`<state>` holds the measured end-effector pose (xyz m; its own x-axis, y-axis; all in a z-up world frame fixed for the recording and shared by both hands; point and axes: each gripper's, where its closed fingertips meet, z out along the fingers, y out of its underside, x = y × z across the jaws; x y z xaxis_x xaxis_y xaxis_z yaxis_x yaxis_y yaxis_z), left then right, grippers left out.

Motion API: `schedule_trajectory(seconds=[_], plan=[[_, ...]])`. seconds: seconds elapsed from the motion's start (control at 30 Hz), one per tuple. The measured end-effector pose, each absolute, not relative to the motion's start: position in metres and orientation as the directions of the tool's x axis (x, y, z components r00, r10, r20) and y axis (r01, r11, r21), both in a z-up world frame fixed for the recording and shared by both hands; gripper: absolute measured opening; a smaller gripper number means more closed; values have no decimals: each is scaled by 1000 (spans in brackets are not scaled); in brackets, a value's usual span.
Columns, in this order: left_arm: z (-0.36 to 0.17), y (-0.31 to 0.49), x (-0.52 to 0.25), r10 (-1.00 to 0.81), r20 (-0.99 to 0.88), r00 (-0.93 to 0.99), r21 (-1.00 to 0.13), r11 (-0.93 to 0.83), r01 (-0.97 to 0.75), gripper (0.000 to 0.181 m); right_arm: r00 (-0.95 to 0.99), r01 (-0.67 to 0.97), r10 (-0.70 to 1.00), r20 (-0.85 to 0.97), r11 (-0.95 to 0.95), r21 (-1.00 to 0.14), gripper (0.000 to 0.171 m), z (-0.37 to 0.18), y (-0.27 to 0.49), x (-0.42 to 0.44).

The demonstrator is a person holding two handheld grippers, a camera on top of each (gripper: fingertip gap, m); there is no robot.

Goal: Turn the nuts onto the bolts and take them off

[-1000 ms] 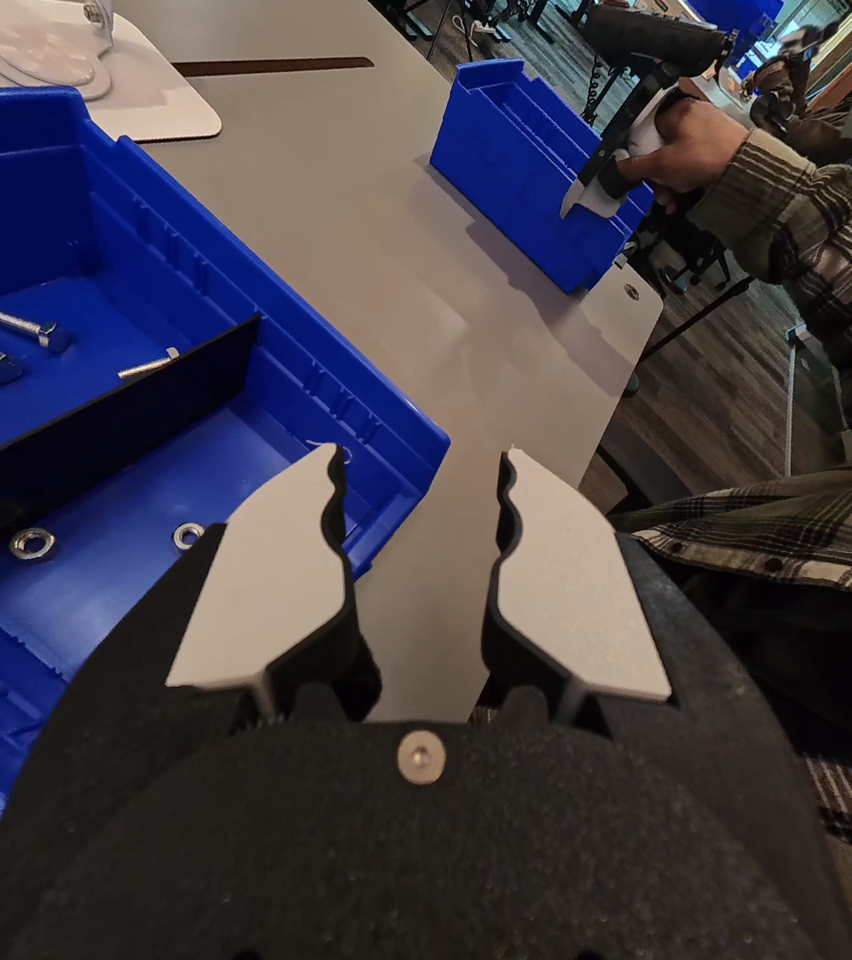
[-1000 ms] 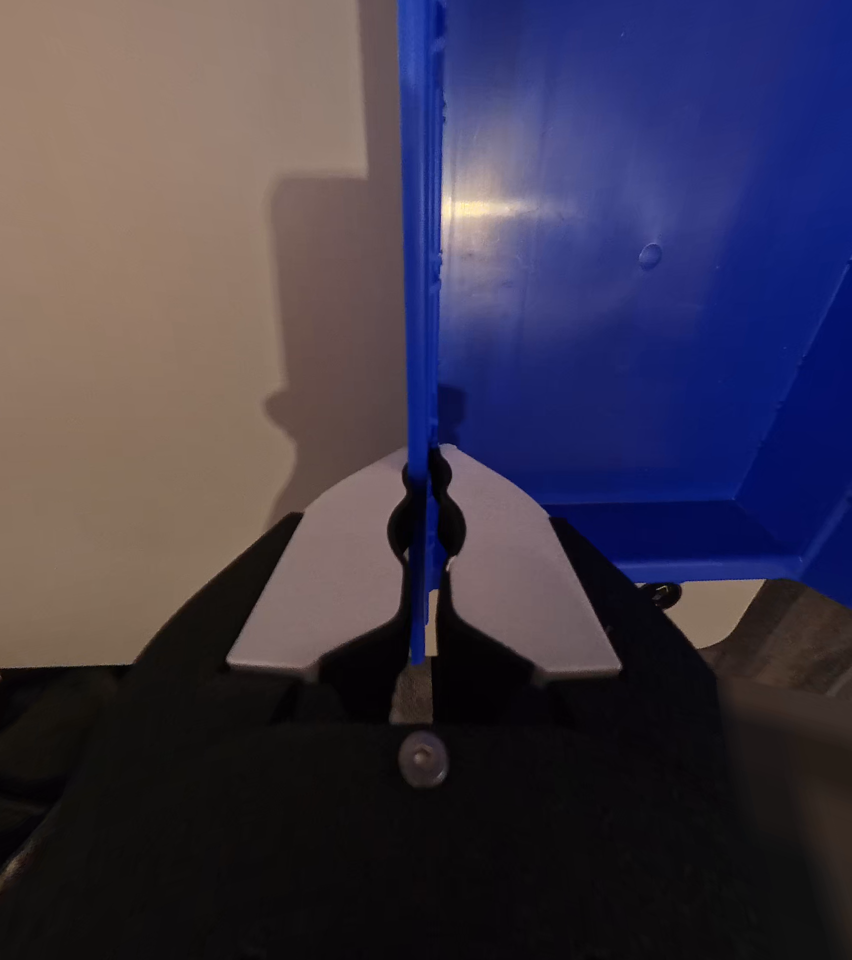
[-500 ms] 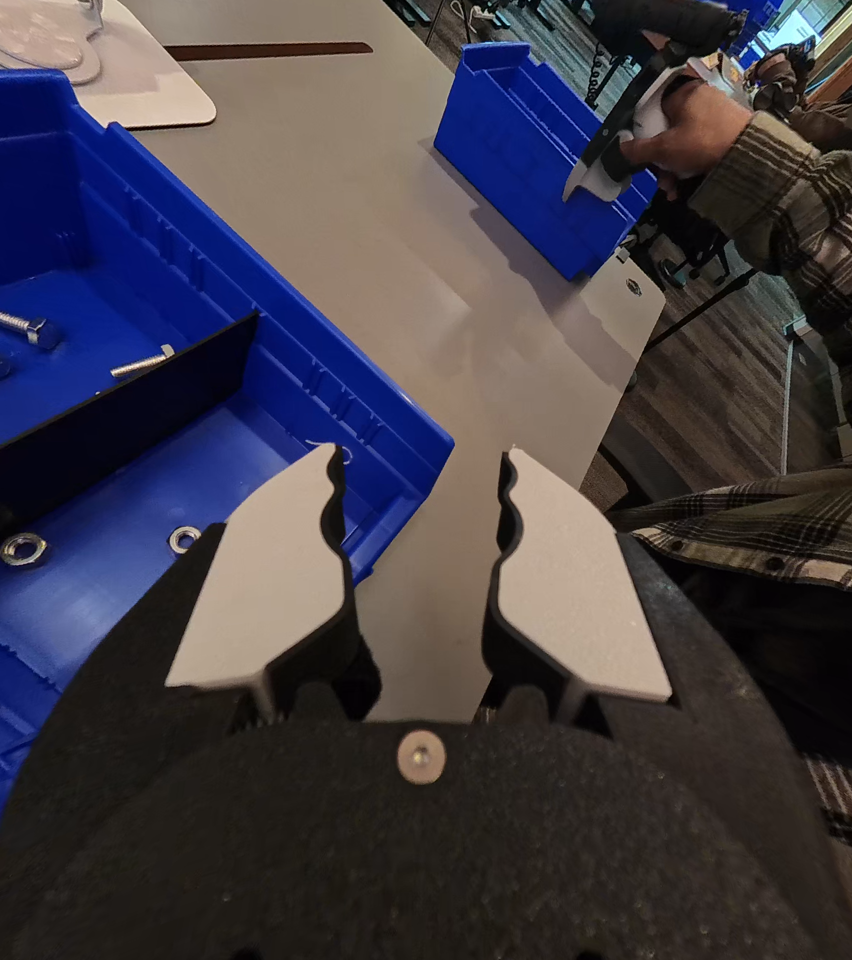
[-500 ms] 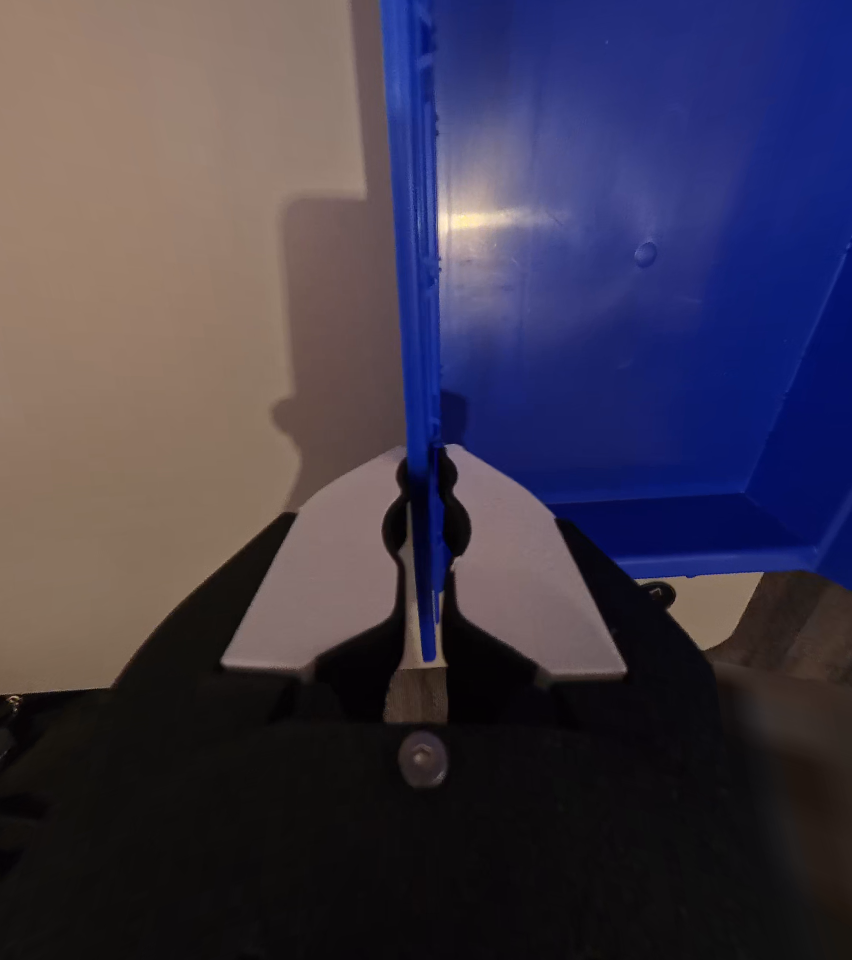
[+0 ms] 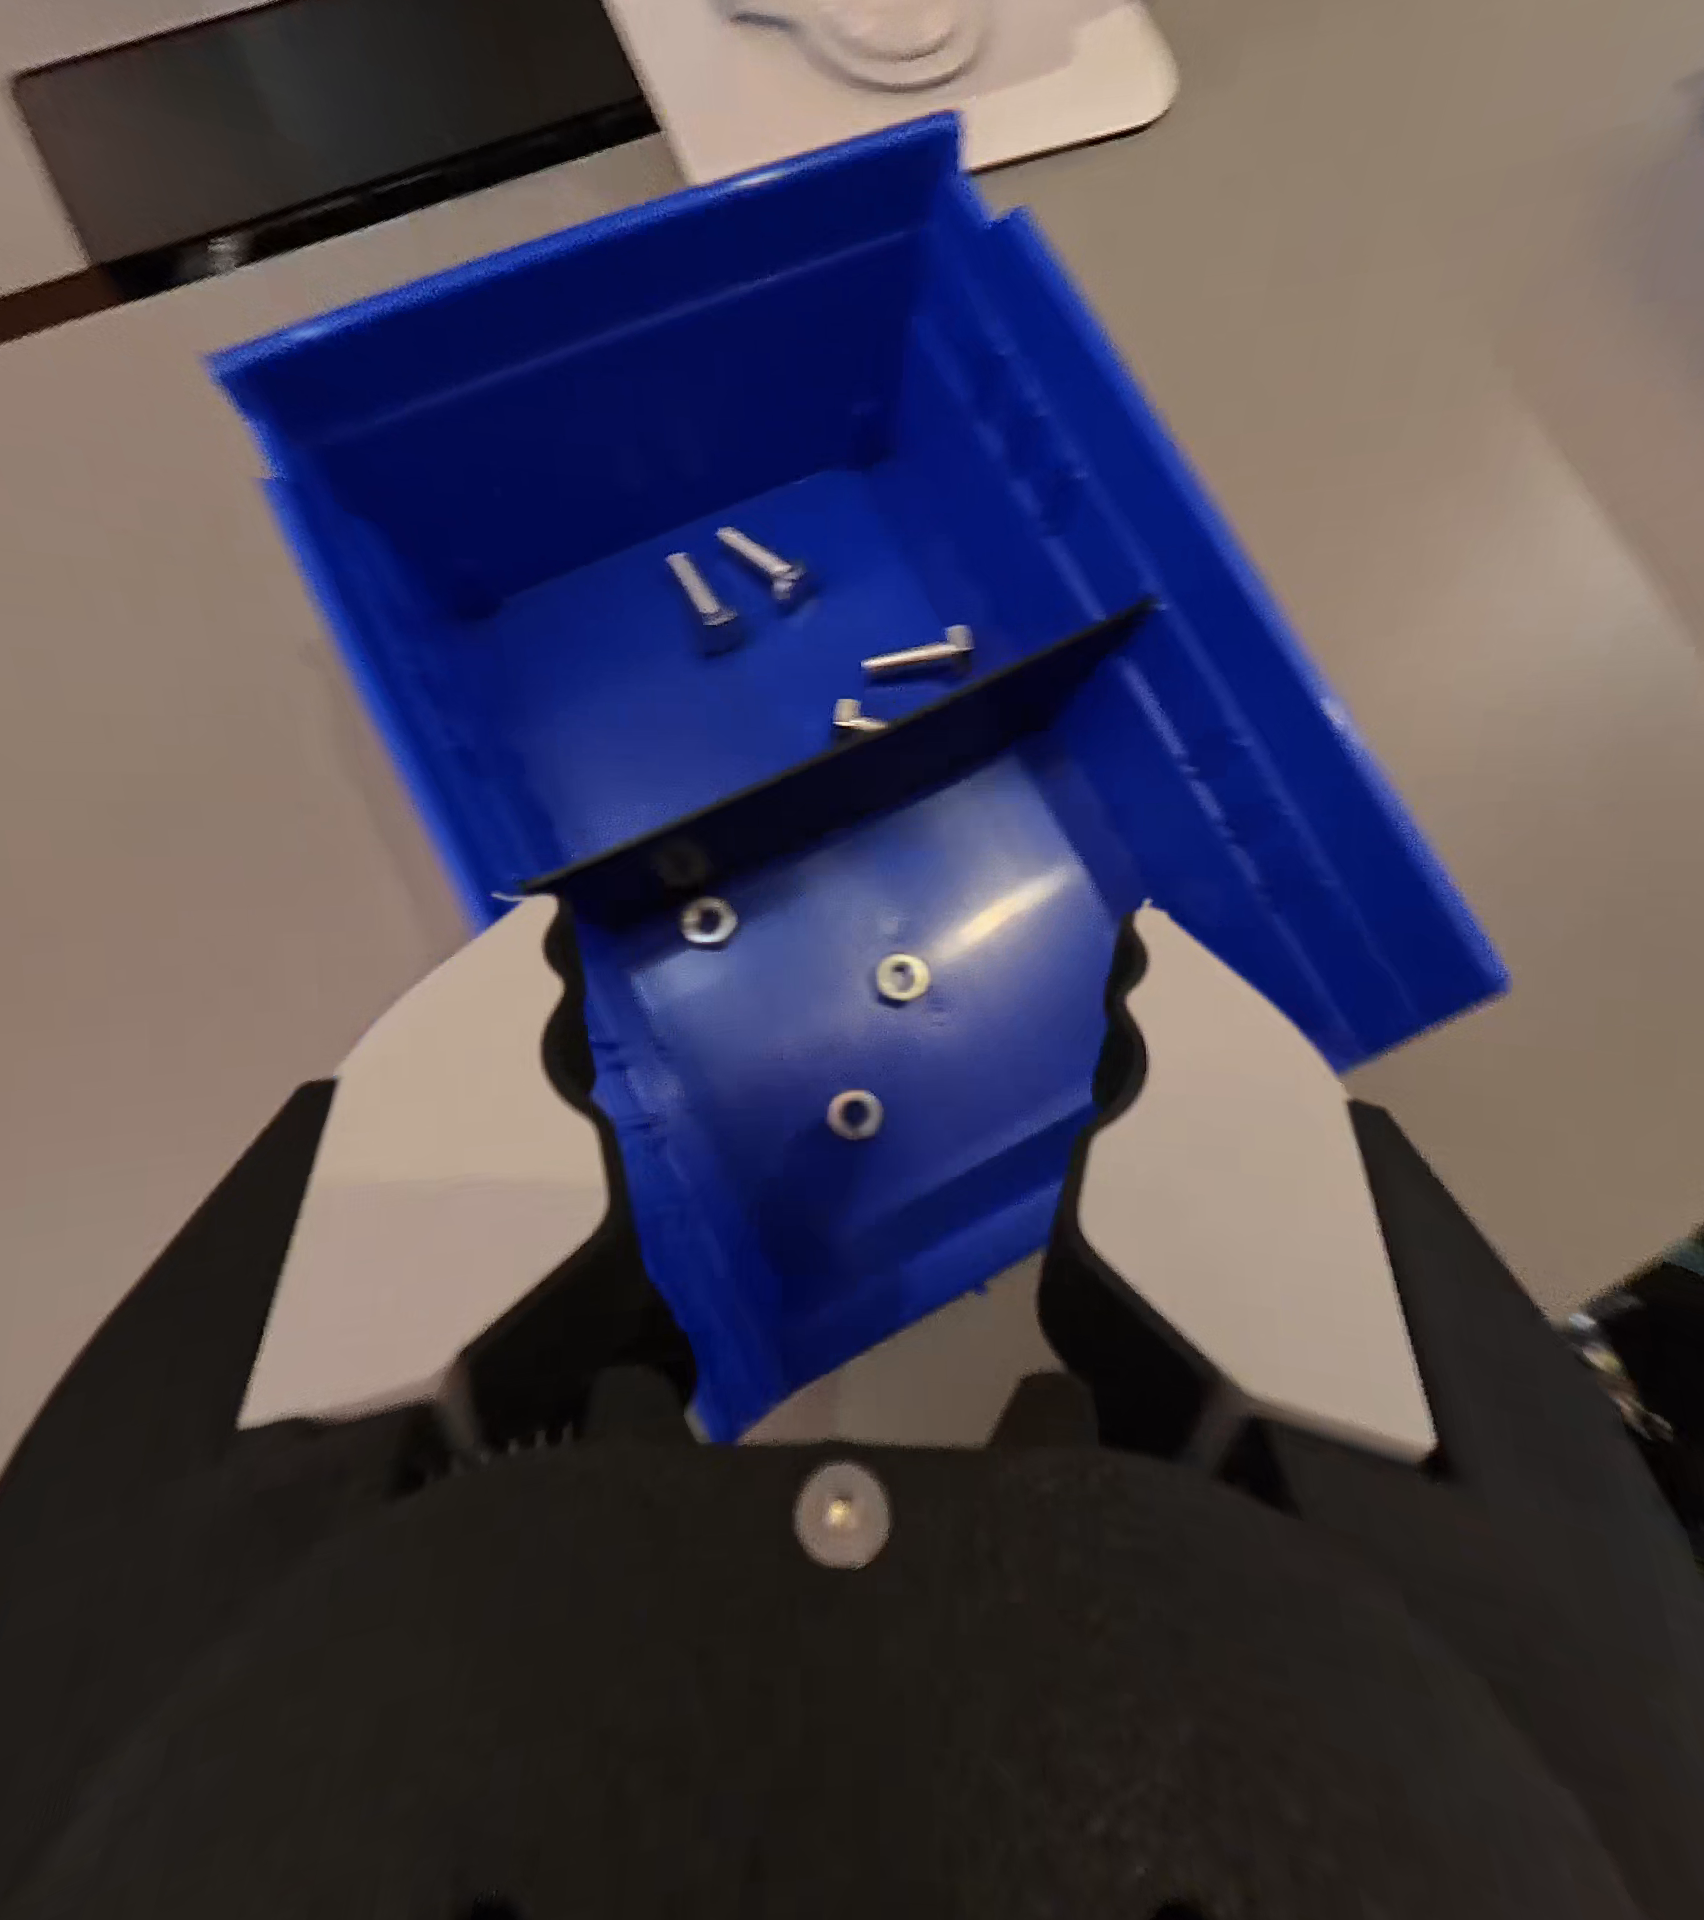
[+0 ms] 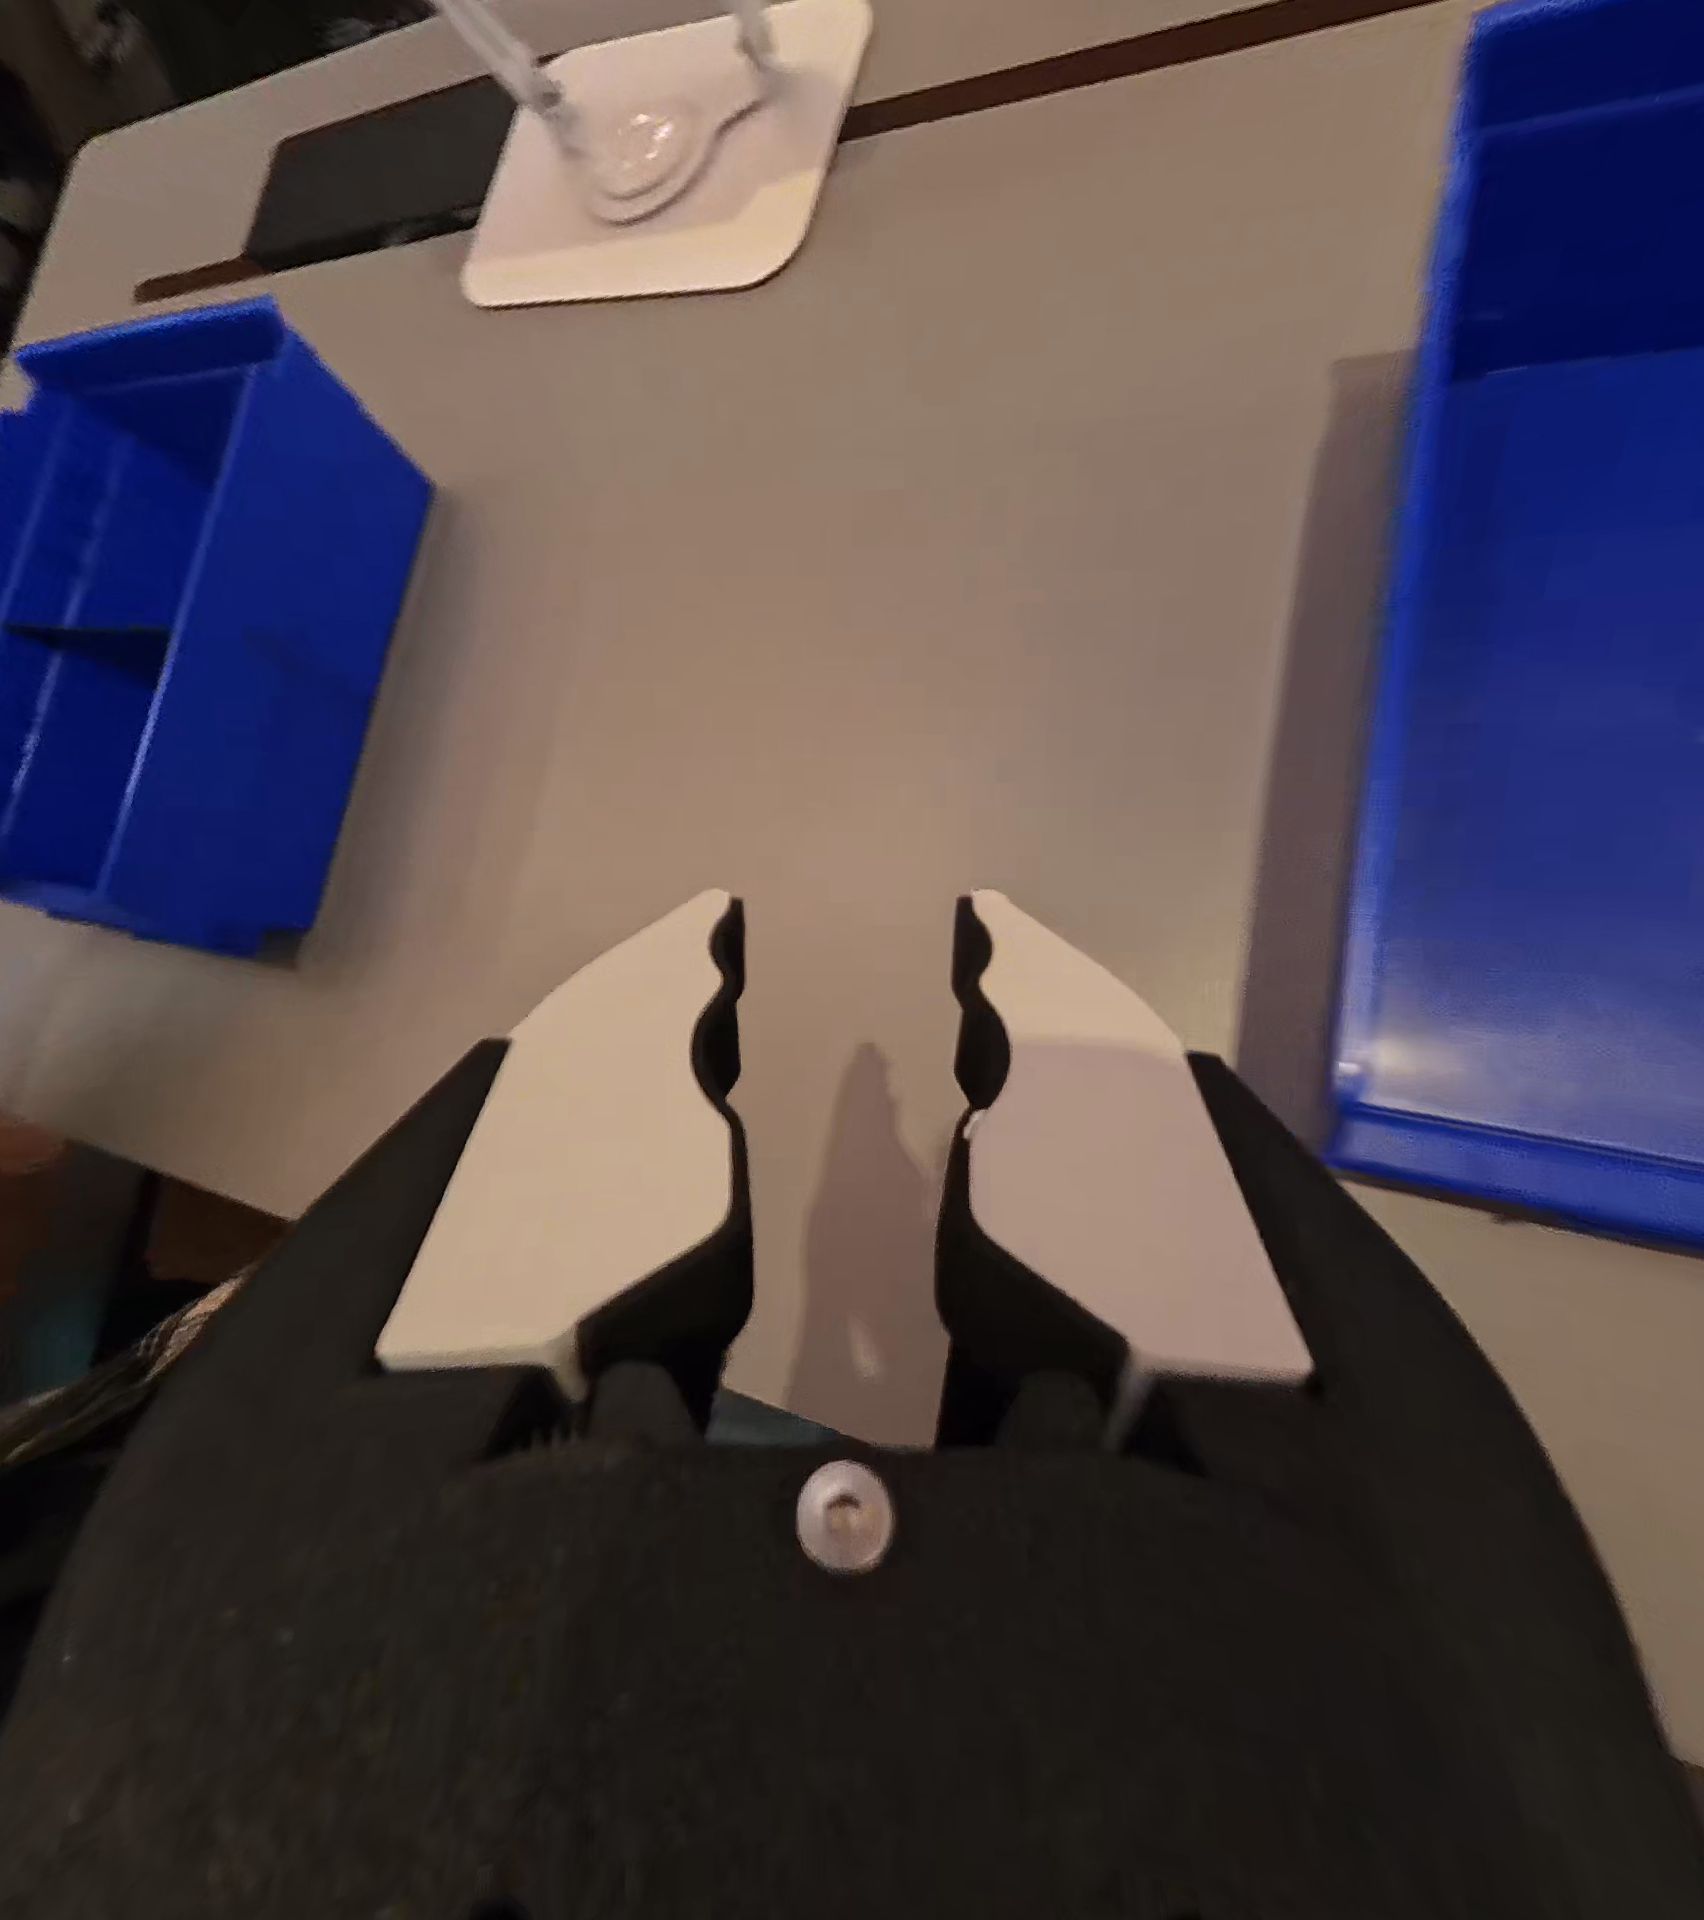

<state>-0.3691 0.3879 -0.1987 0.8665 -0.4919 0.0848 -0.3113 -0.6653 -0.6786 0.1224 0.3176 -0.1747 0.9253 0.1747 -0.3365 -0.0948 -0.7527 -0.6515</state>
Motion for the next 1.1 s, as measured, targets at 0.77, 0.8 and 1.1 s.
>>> schedule_trajectory(seconds=[0.77, 0.8, 1.1], plan=[[-289, 391, -436, -179, 93, 979, -206, -966, -157, 5, 810, -68, 350, -470, -741, -668, 35, -225, 322, 32], [-289, 392, -439, -177, 78, 981, -211, -965, -157, 5, 812, -74, 347, -469, -736, -673, 35, -224, 323, 34], [-288, 385, -468, -130, 59, 990, -250, -962, -111, 5, 787, -52, 383, -484, -740, -670, 33, -230, 320, 28]])
